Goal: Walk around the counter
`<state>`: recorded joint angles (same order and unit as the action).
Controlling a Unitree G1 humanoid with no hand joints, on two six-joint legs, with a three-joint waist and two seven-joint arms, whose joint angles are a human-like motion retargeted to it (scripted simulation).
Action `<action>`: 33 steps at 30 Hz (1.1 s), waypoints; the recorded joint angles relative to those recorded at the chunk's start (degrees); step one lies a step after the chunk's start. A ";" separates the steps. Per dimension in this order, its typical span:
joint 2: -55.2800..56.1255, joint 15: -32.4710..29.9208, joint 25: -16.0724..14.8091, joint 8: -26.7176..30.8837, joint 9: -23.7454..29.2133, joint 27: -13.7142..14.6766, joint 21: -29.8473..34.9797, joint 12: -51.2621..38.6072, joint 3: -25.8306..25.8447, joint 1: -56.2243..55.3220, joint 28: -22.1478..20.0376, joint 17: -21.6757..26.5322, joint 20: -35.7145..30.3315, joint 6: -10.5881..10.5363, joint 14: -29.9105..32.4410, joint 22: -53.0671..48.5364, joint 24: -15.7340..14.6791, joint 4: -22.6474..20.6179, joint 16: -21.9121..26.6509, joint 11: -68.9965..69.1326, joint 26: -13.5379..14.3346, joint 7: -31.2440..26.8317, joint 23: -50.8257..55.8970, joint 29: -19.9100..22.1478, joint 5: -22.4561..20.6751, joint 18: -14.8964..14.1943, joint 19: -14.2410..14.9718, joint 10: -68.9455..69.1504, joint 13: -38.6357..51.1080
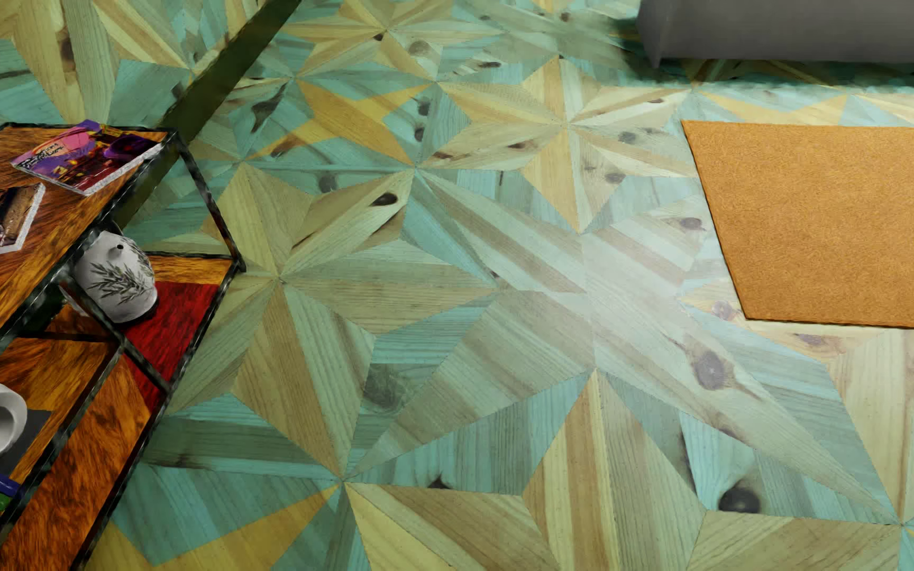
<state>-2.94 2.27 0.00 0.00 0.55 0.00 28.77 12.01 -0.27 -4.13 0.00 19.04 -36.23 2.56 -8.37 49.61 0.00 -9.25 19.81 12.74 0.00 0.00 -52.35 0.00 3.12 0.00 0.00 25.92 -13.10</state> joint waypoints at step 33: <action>-12.57 22.28 0.00 0.00 5.95 0.00 -3.31 5.50 -8.89 -26.32 0.00 3.21 -1.86 3.25 -0.90 -0.07 0.00 6.48 2.45 16.02 0.00 0.00 11.44 0.00 -0.67 0.00 0.00 2.29 2.39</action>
<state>-15.50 24.55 0.00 0.00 6.50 0.00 25.46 17.51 -9.16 -30.46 0.00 22.25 -38.09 5.81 -9.27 49.54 0.00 -2.77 22.26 28.76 0.00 0.00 -40.91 0.00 2.45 0.00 0.00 28.21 -10.70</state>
